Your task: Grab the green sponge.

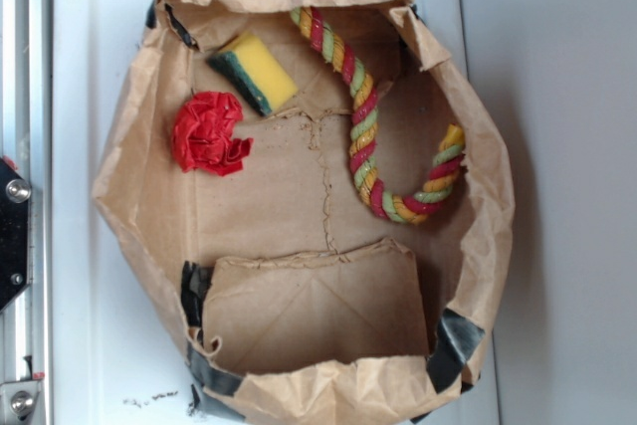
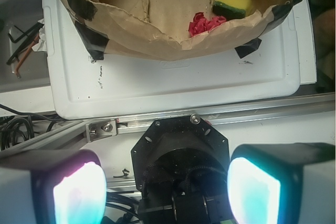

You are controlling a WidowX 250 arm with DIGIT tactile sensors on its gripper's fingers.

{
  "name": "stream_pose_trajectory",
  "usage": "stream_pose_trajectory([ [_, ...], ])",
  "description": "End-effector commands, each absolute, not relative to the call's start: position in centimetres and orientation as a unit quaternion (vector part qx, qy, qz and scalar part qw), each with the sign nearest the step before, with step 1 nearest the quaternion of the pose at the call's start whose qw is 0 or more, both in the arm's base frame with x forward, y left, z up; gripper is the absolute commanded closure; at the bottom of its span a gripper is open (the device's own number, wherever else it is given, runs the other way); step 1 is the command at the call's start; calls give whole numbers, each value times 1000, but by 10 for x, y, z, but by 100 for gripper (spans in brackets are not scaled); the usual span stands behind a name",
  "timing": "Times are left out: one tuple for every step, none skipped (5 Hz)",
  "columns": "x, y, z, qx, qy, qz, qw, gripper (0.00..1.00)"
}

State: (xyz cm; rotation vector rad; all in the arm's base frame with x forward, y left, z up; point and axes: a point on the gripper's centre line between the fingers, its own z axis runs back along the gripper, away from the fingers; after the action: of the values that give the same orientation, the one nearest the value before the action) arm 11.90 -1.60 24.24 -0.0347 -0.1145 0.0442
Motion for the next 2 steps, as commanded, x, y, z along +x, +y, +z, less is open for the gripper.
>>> stream_pose_trajectory([
  [119,-16,242,-17,-57,22,998,0],
  [169,7,230,-11,-44,32,998,0],
])
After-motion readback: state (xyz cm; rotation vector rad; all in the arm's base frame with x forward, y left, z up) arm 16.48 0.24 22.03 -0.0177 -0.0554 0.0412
